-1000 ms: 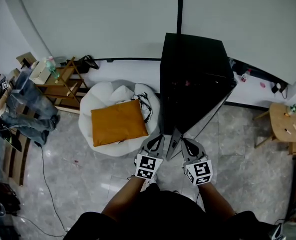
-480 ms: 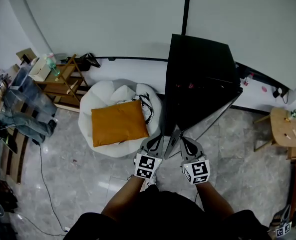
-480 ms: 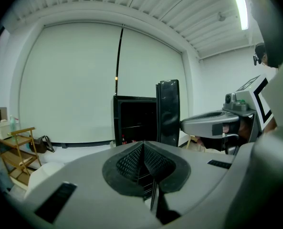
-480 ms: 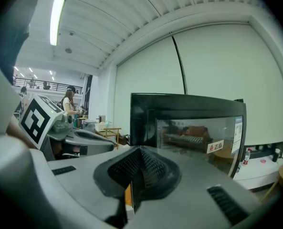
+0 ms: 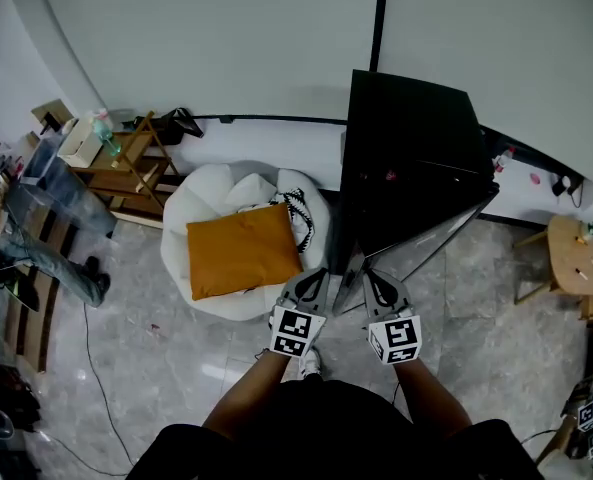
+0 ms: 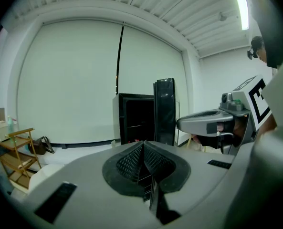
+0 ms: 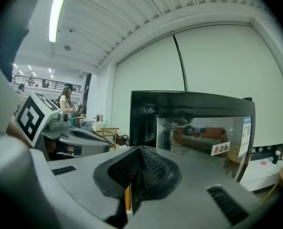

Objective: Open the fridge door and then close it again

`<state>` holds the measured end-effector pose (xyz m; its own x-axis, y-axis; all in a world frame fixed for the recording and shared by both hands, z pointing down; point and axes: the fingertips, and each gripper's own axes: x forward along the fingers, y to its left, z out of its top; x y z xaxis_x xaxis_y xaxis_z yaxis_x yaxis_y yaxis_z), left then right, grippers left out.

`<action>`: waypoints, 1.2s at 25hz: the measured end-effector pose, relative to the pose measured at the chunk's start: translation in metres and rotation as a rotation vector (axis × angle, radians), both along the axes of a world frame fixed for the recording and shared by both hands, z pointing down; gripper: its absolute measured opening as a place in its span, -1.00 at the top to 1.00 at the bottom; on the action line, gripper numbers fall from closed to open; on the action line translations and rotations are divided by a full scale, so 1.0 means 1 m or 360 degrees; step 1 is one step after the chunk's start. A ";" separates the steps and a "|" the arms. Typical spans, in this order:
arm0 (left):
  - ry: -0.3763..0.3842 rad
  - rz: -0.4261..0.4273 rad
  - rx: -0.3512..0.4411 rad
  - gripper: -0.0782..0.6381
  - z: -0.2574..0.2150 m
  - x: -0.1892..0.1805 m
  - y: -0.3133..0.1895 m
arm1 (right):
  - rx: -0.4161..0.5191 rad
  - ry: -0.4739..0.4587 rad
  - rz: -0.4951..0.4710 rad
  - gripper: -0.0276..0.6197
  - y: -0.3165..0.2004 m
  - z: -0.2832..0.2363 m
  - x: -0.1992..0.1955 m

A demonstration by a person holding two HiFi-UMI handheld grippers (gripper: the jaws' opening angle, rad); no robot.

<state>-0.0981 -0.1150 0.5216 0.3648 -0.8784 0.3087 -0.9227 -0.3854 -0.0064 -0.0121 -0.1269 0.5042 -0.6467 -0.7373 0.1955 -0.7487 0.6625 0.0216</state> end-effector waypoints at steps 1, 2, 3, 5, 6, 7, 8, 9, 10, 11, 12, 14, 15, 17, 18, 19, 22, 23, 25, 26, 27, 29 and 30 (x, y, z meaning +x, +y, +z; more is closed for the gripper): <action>-0.0002 0.0004 -0.0001 0.72 0.000 -0.002 -0.002 | 0.0002 0.0002 0.0005 0.88 -0.003 0.000 -0.002; -0.0004 0.0008 -0.0003 0.72 0.001 -0.004 -0.004 | 0.0004 0.0003 0.0009 0.88 -0.006 -0.001 -0.004; -0.0006 0.0011 -0.0005 0.72 0.001 -0.006 -0.006 | 0.0008 0.0003 0.0012 0.88 -0.010 -0.002 -0.007; -0.0009 0.0018 -0.0007 0.72 0.001 -0.010 -0.011 | 0.0016 0.0005 0.0018 0.88 -0.017 -0.004 -0.012; -0.0011 0.0021 -0.0007 0.72 0.001 -0.012 -0.013 | 0.0019 0.0007 0.0020 0.88 -0.019 -0.004 -0.014; -0.0013 0.0024 -0.0007 0.72 0.002 -0.013 -0.015 | 0.0021 0.0010 0.0022 0.88 -0.022 -0.004 -0.015; -0.0014 0.0027 -0.0006 0.72 0.002 -0.015 -0.017 | 0.0023 0.0014 0.0025 0.88 -0.025 -0.003 -0.017; -0.0015 0.0030 -0.0005 0.72 0.002 -0.016 -0.019 | 0.0026 0.0018 0.0026 0.88 -0.027 -0.003 -0.019; -0.0015 0.0032 -0.0003 0.72 0.001 -0.018 -0.022 | 0.0029 0.0020 0.0027 0.88 -0.030 -0.004 -0.021; -0.0016 0.0034 -0.0001 0.72 0.001 -0.020 -0.025 | 0.0032 0.0022 0.0028 0.88 -0.033 -0.004 -0.023; -0.0016 0.0034 0.0000 0.72 0.000 -0.022 -0.027 | 0.0033 0.0024 0.0030 0.88 -0.036 -0.004 -0.024; -0.0014 0.0031 -0.0001 0.72 0.001 -0.027 -0.033 | 0.0035 0.0027 0.0035 0.88 -0.042 -0.003 -0.027; -0.0011 0.0029 -0.0003 0.72 0.002 -0.029 -0.036 | 0.0038 0.0026 0.0038 0.88 -0.045 -0.003 -0.028; -0.0002 0.0026 -0.0009 0.72 0.004 -0.033 -0.040 | 0.0043 0.0024 0.0044 0.88 -0.050 -0.003 -0.031; 0.0002 0.0024 -0.0011 0.72 0.004 -0.036 -0.042 | 0.0044 0.0025 0.0047 0.88 -0.053 -0.003 -0.032; 0.0004 0.0022 -0.0013 0.72 0.005 -0.038 -0.045 | 0.0045 0.0026 0.0049 0.88 -0.056 -0.003 -0.034; 0.0007 0.0018 -0.0020 0.72 0.007 -0.044 -0.051 | 0.0050 0.0026 0.0057 0.88 -0.064 -0.003 -0.038; 0.0008 0.0018 -0.0022 0.72 0.008 -0.045 -0.052 | 0.0053 0.0025 0.0059 0.88 -0.067 -0.003 -0.039; 0.0007 0.0014 -0.0024 0.72 0.009 -0.049 -0.056 | 0.0057 0.0022 0.0064 0.88 -0.072 -0.003 -0.042; 0.0006 0.0012 -0.0027 0.72 0.009 -0.051 -0.058 | 0.0059 0.0021 0.0067 0.88 -0.075 -0.003 -0.043; 0.0004 0.0009 -0.0030 0.72 0.010 -0.053 -0.061 | 0.0061 0.0018 0.0069 0.88 -0.078 -0.003 -0.044; 0.0004 0.0004 -0.0037 0.72 0.011 -0.057 -0.064 | 0.0065 0.0013 0.0072 0.88 -0.084 -0.004 -0.047; 0.0005 0.0001 -0.0039 0.72 0.011 -0.059 -0.065 | 0.0066 0.0011 0.0073 0.88 -0.086 -0.004 -0.048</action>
<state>-0.1572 -0.1798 0.5330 0.3665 -0.8703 0.3290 -0.9224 -0.3861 0.0062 -0.0598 -0.2128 0.5005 -0.6106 -0.7737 0.1687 -0.7781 0.6258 0.0537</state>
